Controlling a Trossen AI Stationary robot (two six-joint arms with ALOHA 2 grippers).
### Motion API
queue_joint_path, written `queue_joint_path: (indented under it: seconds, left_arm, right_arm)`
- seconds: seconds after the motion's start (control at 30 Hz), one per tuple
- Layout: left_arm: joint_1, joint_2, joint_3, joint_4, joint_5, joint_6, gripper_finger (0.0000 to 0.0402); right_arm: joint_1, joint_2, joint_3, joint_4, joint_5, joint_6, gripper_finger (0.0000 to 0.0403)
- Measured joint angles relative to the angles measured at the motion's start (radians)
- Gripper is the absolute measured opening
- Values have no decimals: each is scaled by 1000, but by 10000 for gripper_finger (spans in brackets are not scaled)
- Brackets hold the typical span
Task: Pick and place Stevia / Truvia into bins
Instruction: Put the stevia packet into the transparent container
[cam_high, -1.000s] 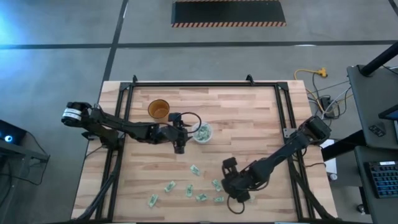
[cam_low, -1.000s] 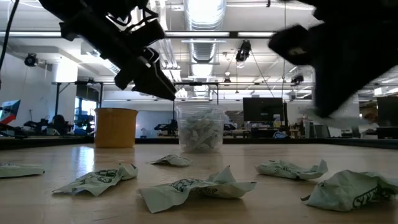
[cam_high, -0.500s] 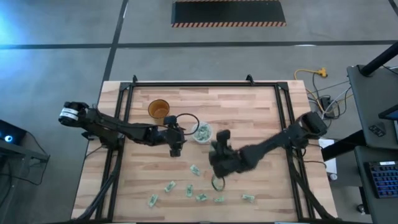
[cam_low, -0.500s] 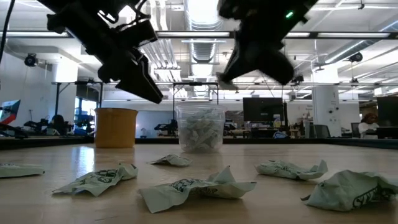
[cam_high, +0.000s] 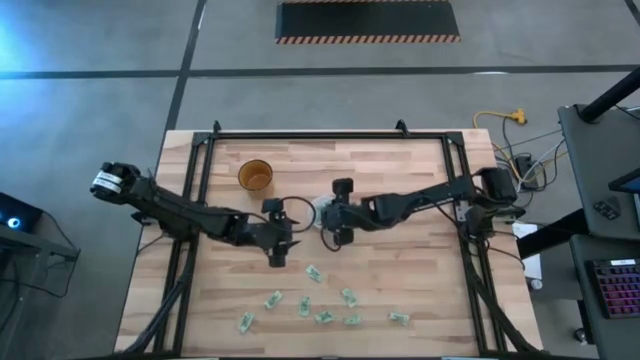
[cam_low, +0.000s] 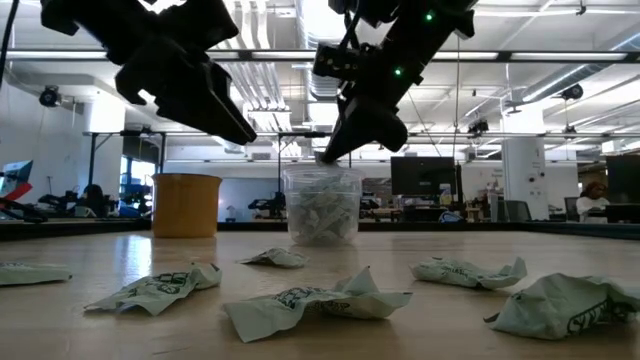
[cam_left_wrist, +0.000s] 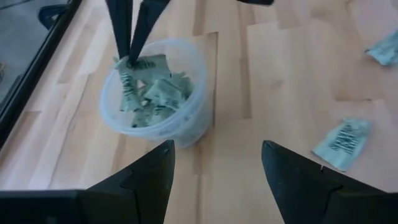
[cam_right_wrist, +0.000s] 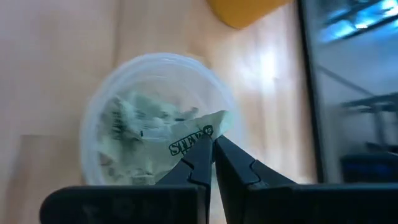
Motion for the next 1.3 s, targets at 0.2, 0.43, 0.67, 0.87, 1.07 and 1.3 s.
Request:
queue_joint_path:
  seconds: [0.2,0.43,0.67,0.87,1.07,1.3]
  left_arm:
    - [-9,0,0,3,-1,-2,224]
    - [-10,0,0,4,-1,-2,224]
    - [-13,0,0,-13,9,-26,224]
    - [-29,0,0,-19,24,-37,224]
    - [-62,0,0,-84,161,-149,224]
    - [-160,18,-13,-119,226,-348,224]
  right_arm:
    - [-11,0,-11,0,-92,-1,17]
    - [-12,0,-21,-23,-73,-2,80]
    - [9,-40,-14,-39,82,13,129]
    - [49,-114,-14,-166,82,106,141]
    - [106,-196,-33,-398,81,299,141]
    - [213,-318,-155,-518,10,487,138]
